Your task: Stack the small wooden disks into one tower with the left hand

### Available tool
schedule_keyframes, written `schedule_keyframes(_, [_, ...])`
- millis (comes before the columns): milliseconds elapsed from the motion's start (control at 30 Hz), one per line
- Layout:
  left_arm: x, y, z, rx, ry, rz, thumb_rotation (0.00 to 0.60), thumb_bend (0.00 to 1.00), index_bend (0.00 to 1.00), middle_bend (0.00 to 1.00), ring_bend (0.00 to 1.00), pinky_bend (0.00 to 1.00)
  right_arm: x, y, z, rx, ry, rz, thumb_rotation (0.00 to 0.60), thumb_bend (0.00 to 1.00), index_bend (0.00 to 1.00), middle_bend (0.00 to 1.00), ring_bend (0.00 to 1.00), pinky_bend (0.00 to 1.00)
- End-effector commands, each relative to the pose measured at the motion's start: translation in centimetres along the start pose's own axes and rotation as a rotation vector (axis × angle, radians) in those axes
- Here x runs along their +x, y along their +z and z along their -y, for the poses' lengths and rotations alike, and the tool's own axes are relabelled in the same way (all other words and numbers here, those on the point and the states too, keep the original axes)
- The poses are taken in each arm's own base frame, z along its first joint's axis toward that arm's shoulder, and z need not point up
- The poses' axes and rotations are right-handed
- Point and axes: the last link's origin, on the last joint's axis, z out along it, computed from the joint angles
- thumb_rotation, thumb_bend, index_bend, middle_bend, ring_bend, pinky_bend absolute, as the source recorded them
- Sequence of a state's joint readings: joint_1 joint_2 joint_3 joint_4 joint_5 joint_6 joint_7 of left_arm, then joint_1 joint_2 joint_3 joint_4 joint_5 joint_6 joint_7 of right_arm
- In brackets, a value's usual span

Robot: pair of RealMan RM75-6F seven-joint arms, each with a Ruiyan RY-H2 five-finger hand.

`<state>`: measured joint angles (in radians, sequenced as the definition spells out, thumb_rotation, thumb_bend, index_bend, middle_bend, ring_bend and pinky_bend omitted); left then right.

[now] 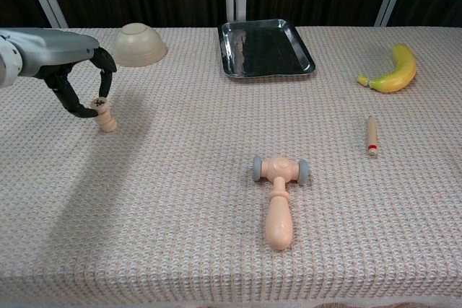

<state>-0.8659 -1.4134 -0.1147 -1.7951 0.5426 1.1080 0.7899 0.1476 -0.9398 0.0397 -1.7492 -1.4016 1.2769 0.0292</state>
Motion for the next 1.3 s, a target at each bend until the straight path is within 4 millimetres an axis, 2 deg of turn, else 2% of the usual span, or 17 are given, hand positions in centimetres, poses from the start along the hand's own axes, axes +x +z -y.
schedule_keyframes(33, [-0.5, 0.2, 0.0, -0.003, -0.001, 0.003, 0.6, 0.28, 0.54, 0.13, 0.0, 0.0, 0.0, 0.0, -0.1, -0.003, 0.0, 0.001, 0.6, 0.15, 0.0, 0.0, 0.0, 0.0])
schedule_keyframes(333, [-0.5, 0.9, 0.2, 0.007, 0.015, -0.01, 0.6, 0.28, 0.53, 0.13, 0.0, 0.0, -0.1, 0.2, -0.1, -0.007, 0.001, 0.008, 0.6, 0.15, 0.0, 0.0, 0.0, 0.0])
schedule_keyframes(667, [-0.6, 0.8, 0.8, 0.014, 0.025, -0.005, 0.6, 0.28, 0.53, 0.13, 0.0, 0.0, -0.1, 0.2, -0.1, -0.009, -0.003, 0.008, 0.6, 0.15, 0.0, 0.0, 0.0, 0.0])
schedule_keyframes(1100, [-0.6, 0.6, 0.9, 0.019, 0.026, 0.005, 0.6, 0.28, 0.43, 0.12, 0.0, 0.0, -0.2, 0.2, -0.1, -0.011, -0.005, 0.009, 0.6, 0.15, 0.0, 0.0, 0.0, 0.0])
schedule_keyframes(1300, [0.0, 0.1, 1.0, 0.014, 0.009, 0.001, 0.6, 0.28, 0.4, 0.12, 0.0, 0.0, -0.2, 0.2, -0.1, -0.011, -0.006, 0.011, 0.6, 0.15, 0.0, 0.0, 0.0, 0.0])
